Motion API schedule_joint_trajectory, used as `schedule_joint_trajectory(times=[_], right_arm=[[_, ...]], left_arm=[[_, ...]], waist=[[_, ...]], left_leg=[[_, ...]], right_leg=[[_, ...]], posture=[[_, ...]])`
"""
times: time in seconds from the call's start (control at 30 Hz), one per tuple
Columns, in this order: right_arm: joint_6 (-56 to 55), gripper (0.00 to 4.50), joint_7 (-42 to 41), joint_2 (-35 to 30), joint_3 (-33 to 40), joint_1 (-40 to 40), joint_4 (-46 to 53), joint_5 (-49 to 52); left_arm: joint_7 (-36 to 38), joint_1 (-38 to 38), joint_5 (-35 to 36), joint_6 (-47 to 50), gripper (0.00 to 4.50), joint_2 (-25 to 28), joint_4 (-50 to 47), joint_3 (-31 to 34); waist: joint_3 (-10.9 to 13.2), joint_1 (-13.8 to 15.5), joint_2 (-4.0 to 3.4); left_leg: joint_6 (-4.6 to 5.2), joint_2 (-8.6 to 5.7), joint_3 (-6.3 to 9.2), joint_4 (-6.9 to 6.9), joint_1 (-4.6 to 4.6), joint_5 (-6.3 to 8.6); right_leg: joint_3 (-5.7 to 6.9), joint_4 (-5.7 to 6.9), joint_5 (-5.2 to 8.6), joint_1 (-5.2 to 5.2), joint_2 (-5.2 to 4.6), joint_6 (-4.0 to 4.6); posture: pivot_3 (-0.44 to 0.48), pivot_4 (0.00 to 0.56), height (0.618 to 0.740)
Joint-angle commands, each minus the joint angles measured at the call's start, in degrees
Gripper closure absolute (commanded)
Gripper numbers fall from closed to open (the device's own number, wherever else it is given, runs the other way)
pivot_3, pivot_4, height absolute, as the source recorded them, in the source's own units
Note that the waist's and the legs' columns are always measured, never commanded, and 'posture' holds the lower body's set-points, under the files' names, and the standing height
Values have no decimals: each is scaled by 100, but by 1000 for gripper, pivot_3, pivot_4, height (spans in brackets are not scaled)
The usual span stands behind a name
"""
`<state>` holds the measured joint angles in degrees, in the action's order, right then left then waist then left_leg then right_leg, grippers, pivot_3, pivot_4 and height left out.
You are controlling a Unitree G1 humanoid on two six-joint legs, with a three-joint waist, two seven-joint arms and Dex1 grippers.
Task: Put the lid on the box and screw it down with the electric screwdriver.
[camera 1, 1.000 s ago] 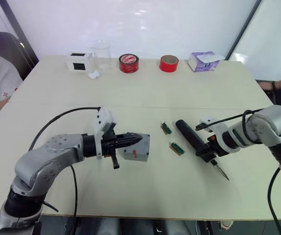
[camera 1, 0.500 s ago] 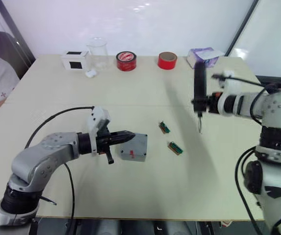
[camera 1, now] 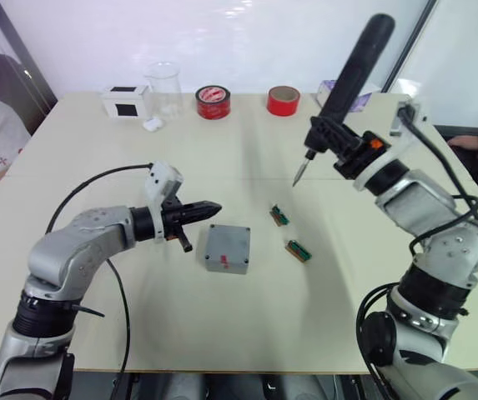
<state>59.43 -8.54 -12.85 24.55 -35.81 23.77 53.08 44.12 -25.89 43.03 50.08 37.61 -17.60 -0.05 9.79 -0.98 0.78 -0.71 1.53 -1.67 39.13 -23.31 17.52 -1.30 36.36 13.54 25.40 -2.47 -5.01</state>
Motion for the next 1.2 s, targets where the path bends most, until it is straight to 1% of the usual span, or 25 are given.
schedule_joint_trajectory(times=[0.03,0.2,0.3,0.6,0.83,1.07,1.2], right_arm=[[-720,2730,-545,-51,-676,308,592,-238],[-1630,2730,-895,69,-1473,738,535,-908],[-1892,2730,-918,115,-1700,818,510,-1100],[-2221,2730,-895,155,-1970,888,526,-1267],[-2370,2730,-889,154,-2123,867,530,-1431],[-2315,2730,-986,98,-2277,978,673,-1412],[-2369,2730,-1092,-43,-2452,1249,748,-1569]], left_arm=[[324,-26,-166,-114,4500,226,-116,-145],[661,41,-236,-22,4500,678,-508,-244],[795,86,-446,-169,4500,881,-530,-347],[1007,-55,-552,-169,4500,878,-466,-382],[1177,-22,-929,-398,4500,919,-383,-607],[1164,-102,-1073,-460,4500,721,-370,-792],[1273,-131,-1542,-826,4500,640,-191,-1258]], waist=[[0,-1,-1],[1,6,0],[1,5,-1],[1,16,0],[1,16,0],[1,19,0],[0,26,0]], left_leg=[[0,0,0,0,0,0],[-1,-5,-3,3,-1,-1],[-2,-5,-2,3,-1,-1],[-3,-5,-2,3,-1,-2],[-3,-6,-2,3,0,-2],[-3,-6,-2,3,0,-2],[-3,-9,-2,4,-1,-2]], right_leg=[[1,-2,0,-1,0,0],[-2,-1,0,-1,-9,-1],[-2,-1,0,0,-8,-1],[-1,0,0,-1,-8,-1],[0,0,0,-1,-7,0],[-1,0,0,-1,-7,0],[0,1,0,-2,-8,0]], posture=[[0,150,740],[0,150,740],[0,150,740],[0,150,740],[0,150,740],[0,150,740],[0,150,740]])
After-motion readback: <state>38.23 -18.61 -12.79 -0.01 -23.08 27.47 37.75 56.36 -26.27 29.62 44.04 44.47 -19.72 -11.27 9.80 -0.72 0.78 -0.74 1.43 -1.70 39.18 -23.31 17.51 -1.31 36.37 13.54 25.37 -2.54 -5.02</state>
